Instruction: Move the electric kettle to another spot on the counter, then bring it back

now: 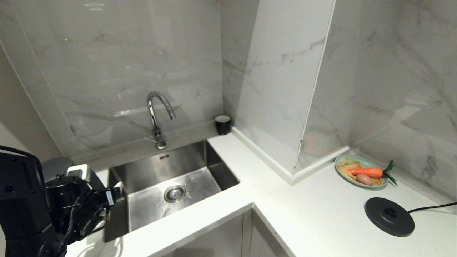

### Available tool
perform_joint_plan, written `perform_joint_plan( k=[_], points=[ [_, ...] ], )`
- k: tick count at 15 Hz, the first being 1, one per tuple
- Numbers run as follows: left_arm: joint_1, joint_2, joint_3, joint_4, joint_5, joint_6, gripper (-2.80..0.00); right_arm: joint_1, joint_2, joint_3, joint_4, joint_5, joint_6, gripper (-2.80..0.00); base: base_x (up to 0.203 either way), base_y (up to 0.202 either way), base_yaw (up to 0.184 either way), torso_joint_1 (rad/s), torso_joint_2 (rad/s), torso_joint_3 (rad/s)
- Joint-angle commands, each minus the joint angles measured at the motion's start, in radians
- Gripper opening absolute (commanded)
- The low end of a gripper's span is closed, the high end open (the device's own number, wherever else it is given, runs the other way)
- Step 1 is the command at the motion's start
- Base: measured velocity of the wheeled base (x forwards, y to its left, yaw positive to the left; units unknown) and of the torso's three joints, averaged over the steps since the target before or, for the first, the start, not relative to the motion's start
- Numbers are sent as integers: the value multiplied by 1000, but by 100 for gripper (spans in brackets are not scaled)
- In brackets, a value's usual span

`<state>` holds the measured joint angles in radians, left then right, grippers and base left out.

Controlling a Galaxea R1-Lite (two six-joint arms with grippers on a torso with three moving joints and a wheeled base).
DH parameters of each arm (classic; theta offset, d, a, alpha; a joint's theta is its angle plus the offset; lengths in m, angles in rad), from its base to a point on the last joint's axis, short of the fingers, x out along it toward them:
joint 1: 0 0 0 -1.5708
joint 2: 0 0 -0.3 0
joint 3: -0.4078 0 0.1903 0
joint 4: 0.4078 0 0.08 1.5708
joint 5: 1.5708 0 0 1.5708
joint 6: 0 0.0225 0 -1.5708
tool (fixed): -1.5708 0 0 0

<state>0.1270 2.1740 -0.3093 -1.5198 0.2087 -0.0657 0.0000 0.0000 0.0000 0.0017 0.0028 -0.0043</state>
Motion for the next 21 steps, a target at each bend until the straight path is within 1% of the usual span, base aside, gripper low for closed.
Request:
perform_joint_plan(
  k=[1, 3, 8, 10, 13, 15, 18, 19, 21],
  points=[
    [0, -14, 7, -10, 1, 0, 0, 0, 0, 0, 0, 0, 0, -280, 0, 0, 0, 0, 0, 0],
    [-2, -25, 35, -10, 1, -3, 0, 0, 0, 0, 0, 0, 0, -280, 0, 0, 0, 0, 0, 0],
    [-2, -65, 114, -10, -4, -46, 0, 0, 0, 0, 0, 0, 0, -280, 0, 0, 0, 0, 0, 0],
    [-25, -138, 197, -10, -24, -49, 0, 0, 0, 0, 0, 0, 0, -280, 0, 0, 0, 0, 0, 0],
    [-100, -267, 296, -10, -50, -62, 0, 0, 0, 0, 0, 0, 0, -280, 0, 0, 0, 0, 0, 0],
    [-150, -350, 305, -10, -47, -82, 0, 0, 0, 0, 0, 0, 0, -280, 0, 0, 0, 0, 0, 0],
    [-275, -484, 307, 3, -44, -88, 0, 0, 0, 0, 0, 0, 0, -280, 0, 0, 0, 0, 0, 0],
    [-301, -499, 306, 7, -39, -88, 0, 0, 0, 0, 0, 0, 0, -280, 0, 0, 0, 0, 0, 0],
    [-323, -523, 307, 7, -17, -76, 0, 0, 0, 0, 0, 0, 0, -280, 0, 0, 0, 0, 0, 0]
  ],
)
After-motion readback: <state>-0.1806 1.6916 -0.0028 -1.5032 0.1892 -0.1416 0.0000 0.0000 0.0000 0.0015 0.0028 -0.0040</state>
